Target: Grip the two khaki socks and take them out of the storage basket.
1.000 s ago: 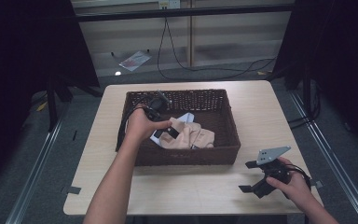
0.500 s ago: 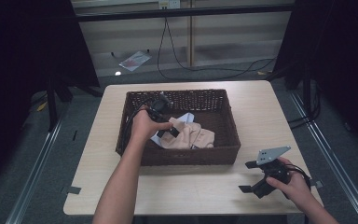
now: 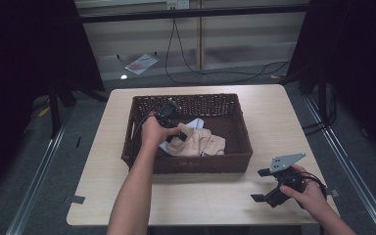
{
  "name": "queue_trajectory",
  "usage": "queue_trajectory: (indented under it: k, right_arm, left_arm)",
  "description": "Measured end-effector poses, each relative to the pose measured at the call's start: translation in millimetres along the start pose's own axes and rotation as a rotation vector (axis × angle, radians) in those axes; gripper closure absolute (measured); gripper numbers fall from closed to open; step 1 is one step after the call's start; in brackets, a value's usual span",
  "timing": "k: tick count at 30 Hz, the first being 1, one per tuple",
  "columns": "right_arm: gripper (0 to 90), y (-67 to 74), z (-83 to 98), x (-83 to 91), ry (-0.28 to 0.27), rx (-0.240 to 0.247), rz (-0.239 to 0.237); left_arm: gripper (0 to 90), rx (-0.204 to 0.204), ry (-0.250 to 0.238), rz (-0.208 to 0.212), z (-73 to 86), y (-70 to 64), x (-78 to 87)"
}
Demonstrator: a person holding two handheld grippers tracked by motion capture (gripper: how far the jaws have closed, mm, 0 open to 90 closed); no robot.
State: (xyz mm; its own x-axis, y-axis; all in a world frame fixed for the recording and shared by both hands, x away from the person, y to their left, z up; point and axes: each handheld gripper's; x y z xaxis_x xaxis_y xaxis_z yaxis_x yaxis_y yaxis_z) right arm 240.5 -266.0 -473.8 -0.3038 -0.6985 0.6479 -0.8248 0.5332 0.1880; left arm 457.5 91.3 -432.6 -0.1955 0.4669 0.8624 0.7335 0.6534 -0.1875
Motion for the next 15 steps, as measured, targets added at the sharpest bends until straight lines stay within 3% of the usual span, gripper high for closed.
queue_trajectory:
  k: [2, 3, 6, 7, 12, 15]
  right_arm:
    - [5.1, 0.1, 0.0, 0.1, -0.003, -0.003, 0.002]
    - [5.1, -0.2, 0.0, 0.2, -0.003, -0.001, 0.003]
    - [5.1, -0.4, 0.1, 1.1, -0.007, -0.003, 0.004]
    - [5.1, -0.4, 0.1, 1.3, -0.006, -0.004, 0.004]
    - [5.1, -0.5, 0.0, 0.5, -0.005, -0.004, 0.003]
    - [5.1, -0.1, -0.3, -0.1, -0.003, -0.001, 0.003]
  left_arm:
    - [42.4, -0.004, -0.008, 0.014, 0.3, -0.4, -1.3]
    - [56.1, -0.006, -0.018, 0.032, 1.2, -0.8, -1.4]
    - [79.8, 0.007, 0.005, 0.019, 0.8, -3.0, 5.0]
    - [85.9, 0.028, 0.011, 0.017, -0.1, -3.6, 10.4]
    - [87.1, 0.054, 0.04, 0.026, -7.6, -7.7, 36.3]
    - [87.1, 0.07, 0.023, 0.028, -11.5, -10.6, 51.1]
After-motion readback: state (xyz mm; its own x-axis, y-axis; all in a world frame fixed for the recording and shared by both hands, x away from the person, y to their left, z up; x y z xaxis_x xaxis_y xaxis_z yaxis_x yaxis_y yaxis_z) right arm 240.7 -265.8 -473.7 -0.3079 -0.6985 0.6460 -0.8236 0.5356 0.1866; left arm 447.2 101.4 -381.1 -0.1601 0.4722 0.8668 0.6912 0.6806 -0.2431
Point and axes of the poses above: each handheld gripper's, and its own axes: x roughly backward along the jaws, z roughly out of its underside, y roughly to its left, and after that the axes turned 3 degrees about -y, right-handed
